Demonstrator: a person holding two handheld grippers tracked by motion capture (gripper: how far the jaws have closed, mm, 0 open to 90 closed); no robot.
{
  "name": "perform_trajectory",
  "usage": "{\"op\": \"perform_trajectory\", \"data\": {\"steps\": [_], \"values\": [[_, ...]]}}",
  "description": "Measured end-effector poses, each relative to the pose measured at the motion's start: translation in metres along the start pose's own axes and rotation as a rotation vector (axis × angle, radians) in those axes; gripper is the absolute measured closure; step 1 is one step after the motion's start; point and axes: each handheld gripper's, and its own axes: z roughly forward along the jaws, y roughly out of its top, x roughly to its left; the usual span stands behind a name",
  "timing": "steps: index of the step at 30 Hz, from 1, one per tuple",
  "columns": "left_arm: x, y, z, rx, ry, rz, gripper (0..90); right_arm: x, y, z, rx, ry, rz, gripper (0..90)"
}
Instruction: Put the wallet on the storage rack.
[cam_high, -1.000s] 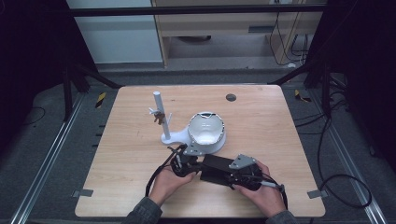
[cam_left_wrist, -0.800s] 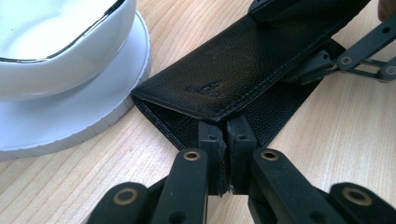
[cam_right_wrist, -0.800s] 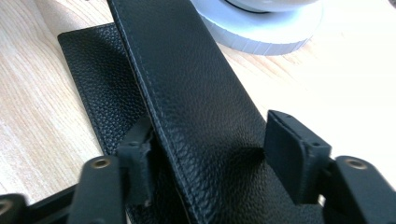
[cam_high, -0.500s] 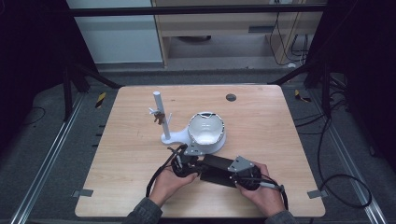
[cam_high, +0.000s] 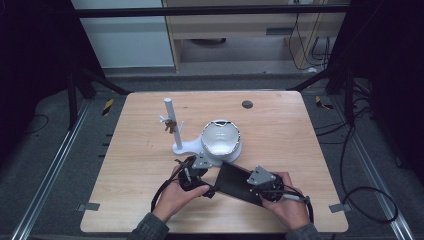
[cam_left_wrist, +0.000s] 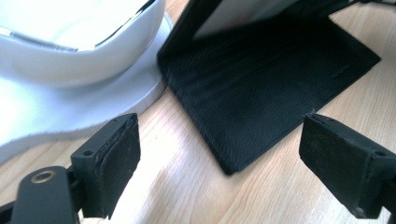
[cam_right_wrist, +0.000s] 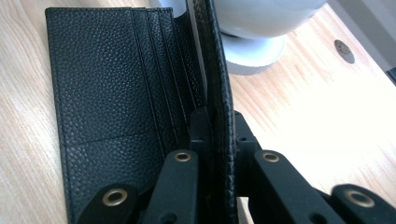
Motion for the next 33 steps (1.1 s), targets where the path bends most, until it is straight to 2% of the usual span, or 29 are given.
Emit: {"op": "perform_trajectory", "data": {"steps": [1,5,6,7,10,11,12,13,16,21,25,30,33], "values": [[0.000,0.000,-0.001,0.006,0.009,-0.009,12.5,-0.002,-0.001,-0.002,-0.006,0.001,0.009,84.2],[0.001,0.000,-0.006,0.009,0.000,-0.022,12.5,-0.008,-0.006,-0.010,-0.044,0.000,0.035,84.3],[0.002,0.001,-0.009,0.008,-0.007,-0.028,12.5,-0.012,-0.009,-0.016,-0.074,0.000,0.050,84.3],[0.002,0.001,-0.009,0.008,-0.007,-0.028,12.5,-0.012,-0.009,-0.016,-0.074,0.000,0.050,84.3],[0.000,0.006,-0.014,-0.009,-0.026,-0.018,12.3,-0.018,-0.016,-0.027,-0.135,-0.003,0.084,84.3],[0.000,0.006,-0.014,-0.009,-0.026,-0.018,11.6,-0.018,-0.016,-0.027,-0.135,-0.003,0.084,84.3],[-0.002,0.010,-0.016,-0.008,-0.028,0.000,11.4,-0.021,-0.019,-0.031,-0.163,-0.007,0.111,84.3],[-0.002,0.010,-0.016,-0.008,-0.028,0.000,11.2,-0.021,-0.019,-0.031,-0.163,-0.007,0.111,84.3],[-0.004,0.017,-0.017,0.002,-0.045,0.018,10.9,-0.024,-0.021,-0.036,-0.210,-0.011,0.131,84.3],[-0.006,0.023,-0.016,0.009,-0.056,0.027,10.1,-0.022,-0.017,-0.037,-0.252,-0.005,0.126,84.3],[-0.005,0.022,-0.016,0.014,-0.044,0.027,8.1,-0.021,-0.015,-0.038,-0.274,0.003,0.119,84.3],[0.002,0.020,-0.016,0.007,-0.050,0.001,8.3,-0.022,-0.013,-0.040,-0.305,0.008,0.122,84.3],[0.004,0.020,-0.015,0.009,-0.049,0.001,8.9,-0.022,-0.012,-0.041,-0.323,0.015,0.123,84.3]]}}
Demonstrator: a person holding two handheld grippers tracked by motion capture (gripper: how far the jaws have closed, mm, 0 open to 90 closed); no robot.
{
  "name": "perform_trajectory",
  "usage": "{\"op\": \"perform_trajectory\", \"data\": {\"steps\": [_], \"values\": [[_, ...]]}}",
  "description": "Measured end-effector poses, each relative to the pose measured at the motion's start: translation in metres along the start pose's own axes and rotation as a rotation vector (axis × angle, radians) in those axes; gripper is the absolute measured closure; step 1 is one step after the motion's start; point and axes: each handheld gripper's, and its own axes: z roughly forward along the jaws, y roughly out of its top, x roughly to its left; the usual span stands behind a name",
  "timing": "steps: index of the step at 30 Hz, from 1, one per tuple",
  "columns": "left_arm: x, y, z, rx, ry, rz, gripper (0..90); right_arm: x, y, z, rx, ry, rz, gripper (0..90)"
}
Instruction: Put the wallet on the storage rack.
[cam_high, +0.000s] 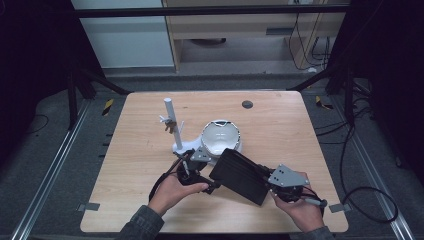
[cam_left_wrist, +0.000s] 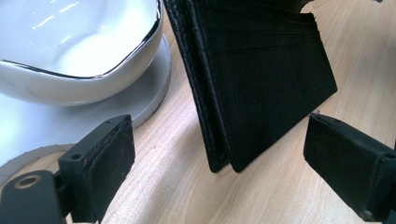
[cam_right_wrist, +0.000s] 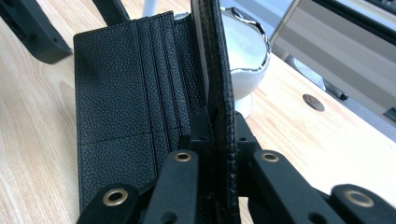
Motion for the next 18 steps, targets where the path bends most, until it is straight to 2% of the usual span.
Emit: {"op": "perform_trajectory", "data": {"steps": [7,18], "values": [[-0.0001,0.0010,-0.0005,-0.012,0.001,0.004,10.1,0.0014,0.0021,-0.0002,-0.016,0.006,-0.007,84.3],[0.0030,0.0072,-0.0017,-0.019,-0.006,0.007,16.9,0.0026,0.0070,-0.0030,-0.054,0.012,-0.017,84.3]]}}
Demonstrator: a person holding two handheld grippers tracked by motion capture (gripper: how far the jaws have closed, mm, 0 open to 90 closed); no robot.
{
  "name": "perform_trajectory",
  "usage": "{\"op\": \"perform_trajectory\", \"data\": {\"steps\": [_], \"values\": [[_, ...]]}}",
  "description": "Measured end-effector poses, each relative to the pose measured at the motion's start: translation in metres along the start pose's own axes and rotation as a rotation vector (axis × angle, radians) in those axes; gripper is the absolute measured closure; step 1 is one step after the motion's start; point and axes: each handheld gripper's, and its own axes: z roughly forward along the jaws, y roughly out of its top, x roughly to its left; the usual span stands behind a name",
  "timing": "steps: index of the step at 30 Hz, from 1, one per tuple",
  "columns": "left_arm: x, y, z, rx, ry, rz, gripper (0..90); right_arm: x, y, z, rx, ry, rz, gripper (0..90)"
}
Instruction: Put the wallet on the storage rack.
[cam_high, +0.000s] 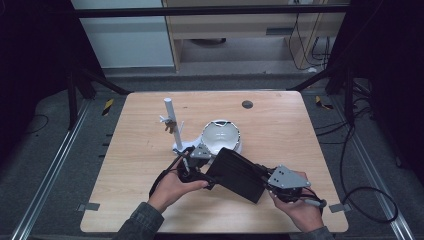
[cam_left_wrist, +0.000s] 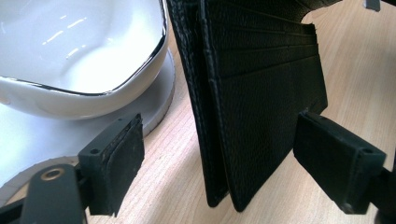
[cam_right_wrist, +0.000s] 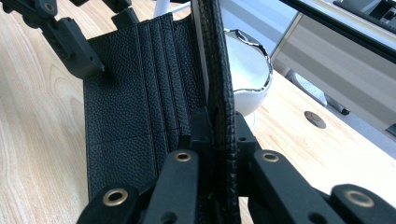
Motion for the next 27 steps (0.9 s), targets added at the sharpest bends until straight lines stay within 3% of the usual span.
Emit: {"op": "perform_trajectory", "data": {"steps": [10,13,17,20,21,22,23,25,27], "values": [[0.002,0.001,0.003,0.005,-0.010,-0.004,20.8,0.001,0.003,0.000,-0.021,0.011,-0.006,84.3],[0.005,0.005,0.005,0.005,-0.039,-0.008,26.9,0.002,0.003,-0.001,-0.026,0.012,-0.005,84.3],[0.002,0.011,0.006,0.016,-0.085,0.013,44.8,0.003,0.004,0.000,-0.034,0.017,-0.010,84.2],[0.001,0.015,0.005,0.033,-0.087,0.015,58.3,0.003,0.003,0.001,-0.033,0.026,-0.011,83.9],[0.001,0.016,0.002,0.028,-0.107,-0.010,62.6,0.003,0.002,0.001,-0.033,0.032,-0.008,83.6],[0.001,0.016,0.002,0.028,-0.107,-0.010,67.6,0.003,0.002,0.001,-0.033,0.032,-0.008,83.6],[0.001,0.017,-0.002,0.009,-0.125,-0.025,67.6,0.003,0.001,0.002,-0.029,0.037,-0.006,83.1],[0.000,0.020,-0.012,-0.042,-0.152,-0.057,79.1,0.003,-0.003,0.004,-0.009,0.050,0.003,78.3],[-0.002,0.023,-0.017,-0.038,-0.136,-0.044,79.6,0.004,-0.006,0.005,-0.011,0.063,0.009,74.2]]}}
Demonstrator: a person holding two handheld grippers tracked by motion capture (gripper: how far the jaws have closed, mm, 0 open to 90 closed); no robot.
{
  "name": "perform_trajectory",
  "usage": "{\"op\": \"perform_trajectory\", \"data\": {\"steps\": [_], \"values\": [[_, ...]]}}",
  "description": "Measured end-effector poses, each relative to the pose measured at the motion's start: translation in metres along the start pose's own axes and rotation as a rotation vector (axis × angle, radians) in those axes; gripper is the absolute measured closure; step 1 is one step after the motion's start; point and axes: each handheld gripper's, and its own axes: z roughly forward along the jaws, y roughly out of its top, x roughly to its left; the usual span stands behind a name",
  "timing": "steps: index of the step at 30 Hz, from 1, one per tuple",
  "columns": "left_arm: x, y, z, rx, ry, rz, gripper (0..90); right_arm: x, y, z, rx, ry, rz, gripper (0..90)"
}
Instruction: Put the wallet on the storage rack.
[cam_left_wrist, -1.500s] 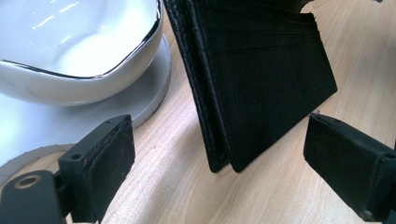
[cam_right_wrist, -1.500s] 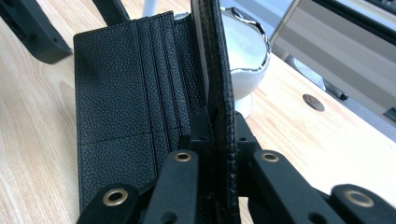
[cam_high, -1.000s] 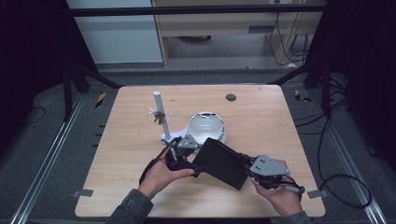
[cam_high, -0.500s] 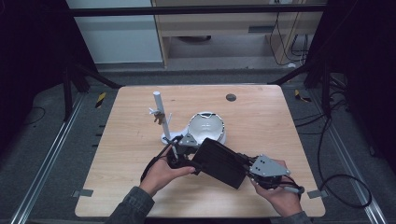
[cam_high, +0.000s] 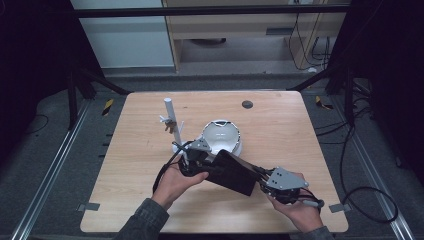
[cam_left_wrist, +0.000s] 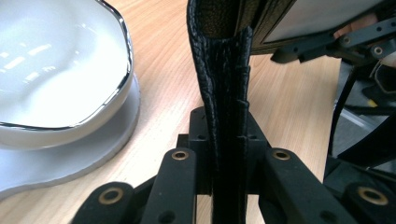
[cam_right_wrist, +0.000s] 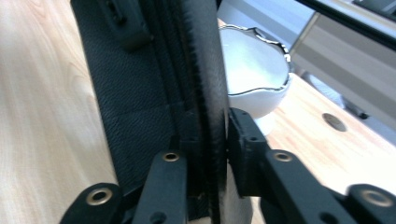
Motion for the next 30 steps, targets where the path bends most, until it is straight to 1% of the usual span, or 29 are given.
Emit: {"op": "perform_trajectory", "data": {"steps": [1,2,3,4,6,7,8,9,10,12,13,14,16,17,18,19,23,24,25,26,27,28,29,30], "values": [[0.000,0.000,0.000,0.000,0.000,0.000,79.8,0.000,0.000,0.001,-0.001,0.012,0.006,70.3],[-0.003,0.004,-0.006,-0.012,0.021,-0.001,79.9,0.002,0.000,0.001,0.007,0.025,0.013,64.7],[-0.003,0.004,-0.006,-0.012,0.021,-0.001,80.0,0.002,0.000,0.001,0.007,0.025,0.013,64.7],[-0.006,0.009,-0.012,-0.010,0.038,0.008,80.0,0.003,-0.002,0.004,0.037,0.042,0.029,51.6],[-0.008,0.014,-0.020,-0.001,0.061,0.016,80.1,0.005,-0.005,0.006,0.066,0.062,0.053,40.1],[-0.008,0.014,-0.020,-0.001,0.061,0.016,80.2,0.005,-0.005,0.006,0.066,0.062,0.053,40.1],[-0.009,0.020,-0.028,0.009,0.083,0.019,80.2,0.005,-0.010,0.008,0.086,0.068,0.075,29.0],[-0.009,0.020,-0.028,0.009,0.083,0.019,80.2,0.006,-0.013,0.009,0.094,0.076,0.082,26.4],[-0.010,0.025,-0.036,0.012,0.095,0.017,80.2,0.006,-0.015,0.009,0.101,0.088,0.093,24.8],[-0.009,0.031,-0.046,0.013,0.104,0.019,80.2,0.005,-0.020,0.009,0.118,0.105,0.111,21.3],[-0.009,0.031,-0.046,0.013,0.104,0.019,80.2,0.005,-0.020,0.009,0.118,0.105,0.111,21.3],[-0.009,0.037,-0.054,0.018,0.124,0.028,80.2,0.003,-0.025,0.009,0.123,0.105,0.135,19.5],[-0.011,0.042,-0.061,0.024,0.148,0.040,80.2,-0.001,-0.030,0.009,0.136,0.099,0.170,17.0],[-0.011,0.044,-0.065,0.025,0.154,0.041,80.2,-0.004,-0.032,0.009,0.141,0.092,0.188,16.0],[-0.011,0.044,-0.065,0.025,0.154,0.041,80.2,-0.004,-0.032,0.009,0.141,0.092,0.188,16.0],[-0.011,0.047,-0.070,0.024,0.157,0.042,80.2,-0.006,-0.035,0.009,0.148,0.082,0.206,15.2],[-0.012,0.056,-0.082,0.010,0.174,0.040,80.2,-0.016,-0.046,0.013,0.206,0.007,0.285,12.3],[-0.012,0.060,-0.087,0.008,0.182,0.043,80.2,-0.020,-0.050,0.015,0.236,-0.019,0.323,10.3],[-0.012,0.060,-0.087,0.008,0.182,0.043,80.2,-0.022,-0.052,0.015,0.249,-0.029,0.338,9.7],[-0.011,0.062,-0.089,0.008,0.184,0.044,80.2,-0.022,-0.052,0.015,0.249,-0.029,0.338,9.7],[-0.011,0.064,-0.091,0.001,0.186,0.038,80.2,-0.023,-0.053,0.016,0.256,-0.033,0.351,9.4],[-0.011,0.068,-0.095,0.000,0.193,0.043,80.2,-0.025,-0.056,0.018,0.278,-0.041,0.381,8.5],[-0.011,0.068,-0.095,0.000,0.193,0.043,80.2,-0.025,-0.056,0.018,0.278,-0.041,0.381,8.5],[-0.011,0.073,-0.097,-0.006,0.201,0.041,80.1,-0.027,-0.059,0.020,0.300,-0.049,0.394,8.2]]}}
